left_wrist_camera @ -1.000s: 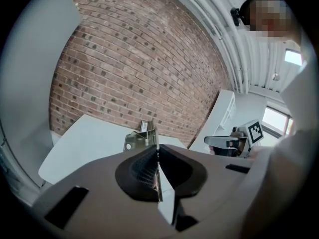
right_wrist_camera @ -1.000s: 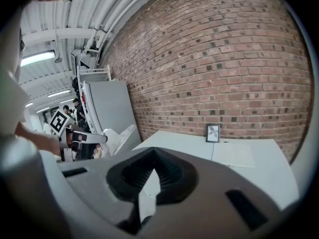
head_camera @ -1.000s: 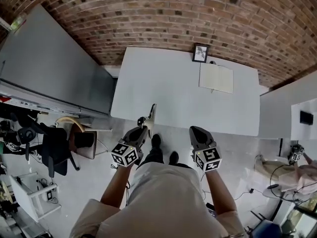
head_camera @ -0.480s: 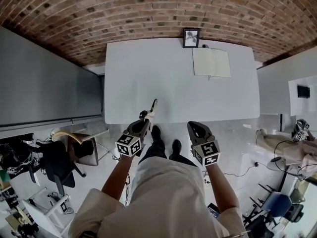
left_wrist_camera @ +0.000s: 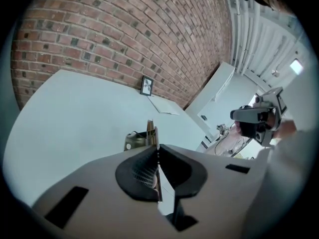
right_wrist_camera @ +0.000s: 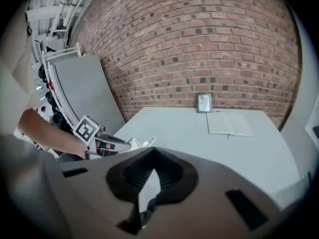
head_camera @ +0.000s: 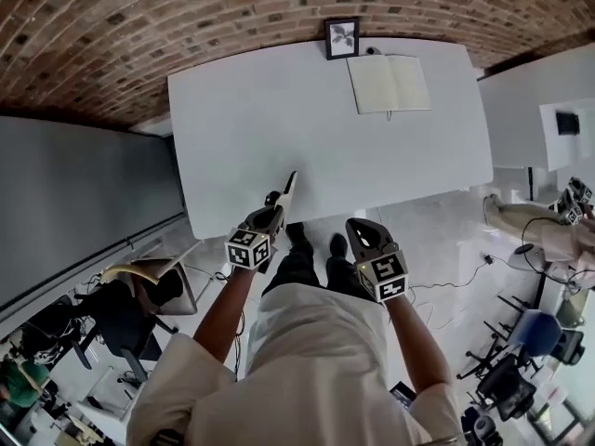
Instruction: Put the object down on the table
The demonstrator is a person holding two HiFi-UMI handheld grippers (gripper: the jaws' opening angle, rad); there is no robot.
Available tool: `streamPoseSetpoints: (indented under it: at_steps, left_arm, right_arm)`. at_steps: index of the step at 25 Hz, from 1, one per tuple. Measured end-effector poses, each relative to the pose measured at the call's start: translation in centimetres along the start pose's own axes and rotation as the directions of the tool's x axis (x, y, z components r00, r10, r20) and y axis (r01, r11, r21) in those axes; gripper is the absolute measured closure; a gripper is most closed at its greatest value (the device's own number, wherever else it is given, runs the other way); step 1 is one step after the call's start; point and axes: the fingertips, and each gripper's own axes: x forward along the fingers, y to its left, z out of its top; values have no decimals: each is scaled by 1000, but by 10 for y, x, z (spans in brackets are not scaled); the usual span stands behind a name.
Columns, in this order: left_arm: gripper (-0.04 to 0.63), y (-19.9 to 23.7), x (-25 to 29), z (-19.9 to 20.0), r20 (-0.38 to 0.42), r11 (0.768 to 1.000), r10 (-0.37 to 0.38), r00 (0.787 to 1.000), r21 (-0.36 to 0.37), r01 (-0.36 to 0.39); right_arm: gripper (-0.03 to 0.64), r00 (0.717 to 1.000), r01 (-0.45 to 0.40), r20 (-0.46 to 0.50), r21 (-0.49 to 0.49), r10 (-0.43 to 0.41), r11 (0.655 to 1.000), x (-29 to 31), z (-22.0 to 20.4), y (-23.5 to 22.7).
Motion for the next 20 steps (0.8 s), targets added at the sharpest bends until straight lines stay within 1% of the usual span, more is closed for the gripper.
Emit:
streamPoseSetpoints:
  at_steps: [5,8,11,14,20]
  left_arm:
    - [597,10,24,-12,-57,999,-37,998,0,37]
    - [597,15,38,-15,-77,999,-53,996,-6,53]
    - [595,21,50,-20,-102,999,-54,993,-14,53]
    - [597,26,62,-22,-114,998,-57,992,-24,55]
    - [596,38,70,-26,-114,996,-72,991,-59,66]
  right_arm:
    - [615,999,34,-34,50,-32,998,20,-14,2]
    - [615,999,28,-45,75,-25,997,29,-15,6]
    - [615,998,26,-64,96,-20,995,38,-22,6]
    - [615,997,24,-80,112,-15,993,48,-26,6]
    - [615,995,-18,-92,107,28,994,67,-20,13]
